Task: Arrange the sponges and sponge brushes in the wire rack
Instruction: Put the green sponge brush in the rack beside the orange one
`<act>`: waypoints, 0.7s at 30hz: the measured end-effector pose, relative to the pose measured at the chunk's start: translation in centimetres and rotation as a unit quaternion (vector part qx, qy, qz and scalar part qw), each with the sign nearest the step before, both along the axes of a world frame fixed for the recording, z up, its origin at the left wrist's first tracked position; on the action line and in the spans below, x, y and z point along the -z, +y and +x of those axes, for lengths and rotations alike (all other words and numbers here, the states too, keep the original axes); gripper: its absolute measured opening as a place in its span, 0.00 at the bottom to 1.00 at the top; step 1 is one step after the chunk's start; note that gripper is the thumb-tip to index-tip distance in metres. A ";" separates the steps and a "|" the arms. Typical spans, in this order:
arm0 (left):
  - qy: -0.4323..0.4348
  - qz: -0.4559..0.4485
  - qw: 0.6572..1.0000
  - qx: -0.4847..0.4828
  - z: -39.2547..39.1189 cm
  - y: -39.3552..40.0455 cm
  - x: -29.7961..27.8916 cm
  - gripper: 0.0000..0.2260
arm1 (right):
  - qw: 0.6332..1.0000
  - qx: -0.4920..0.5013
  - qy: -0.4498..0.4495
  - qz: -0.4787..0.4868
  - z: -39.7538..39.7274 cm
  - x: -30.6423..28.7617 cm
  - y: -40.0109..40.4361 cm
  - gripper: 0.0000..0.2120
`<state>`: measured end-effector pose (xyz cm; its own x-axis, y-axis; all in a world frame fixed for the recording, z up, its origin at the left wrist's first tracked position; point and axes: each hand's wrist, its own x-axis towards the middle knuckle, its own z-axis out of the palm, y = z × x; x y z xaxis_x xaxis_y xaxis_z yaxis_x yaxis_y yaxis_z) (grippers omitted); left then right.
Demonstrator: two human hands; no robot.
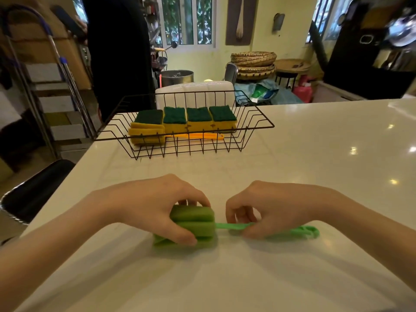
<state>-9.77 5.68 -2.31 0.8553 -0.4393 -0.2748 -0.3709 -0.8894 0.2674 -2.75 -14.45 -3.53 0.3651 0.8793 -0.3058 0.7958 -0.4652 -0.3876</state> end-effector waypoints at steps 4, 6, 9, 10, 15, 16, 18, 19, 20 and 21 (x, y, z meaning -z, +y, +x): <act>-0.056 -0.012 0.998 -0.014 0.9 0.7 -0.9 0.23 | 0.999 0.003 -0.042 0.015 0.8 -1.4 0.3 0.10; -0.083 -0.023 0.996 -0.026 1.5 1.1 -1.8 0.24 | 0.995 0.004 -0.091 0.028 1.6 -2.4 0.7 0.08; -0.126 -0.115 0.982 -0.075 2.4 2.4 -3.7 0.22 | 0.986 0.016 -0.149 0.069 3.2 -4.1 1.5 0.06; -0.140 -0.173 0.970 -0.101 2.8 2.9 -4.4 0.20 | 0.983 0.024 -0.155 0.090 3.8 -4.6 1.8 0.06; -0.178 -0.512 0.811 -0.222 5.1 4.2 -6.8 0.18 | 0.947 0.080 -0.130 0.283 6.7 -6.2 3.1 0.07; -0.161 -0.571 0.775 -0.216 5.7 4.4 -6.8 0.20 | 0.934 0.090 -0.105 0.328 7.2 -6.3 3.5 0.07; -0.115 -0.634 0.733 -0.218 7.3 4.8 -6.2 0.21 | 0.905 0.117 -0.043 0.407 8.0 -6.5 4.6 0.08; -0.084 -0.649 0.717 -0.238 8.2 4.8 -5.6 0.20 | 0.887 0.135 -0.002 0.442 8.4 -6.5 5.2 0.09; -0.052 -0.656 0.707 -0.258 9.0 4.8 -4.9 0.19 | 0.864 0.154 0.047 0.478 8.7 -6.6 5.8 0.09; -0.024 -0.652 0.709 -0.269 9.7 4.6 -4.3 0.18 | 0.836 0.172 0.098 0.512 8.9 -6.6 6.4 0.09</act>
<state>-0.02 10.32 1.95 0.9898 0.1006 0.1004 -0.1091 0.0856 0.9903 6.15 -8.01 3.04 0.6812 0.5701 0.4593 0.5582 0.0016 -0.8297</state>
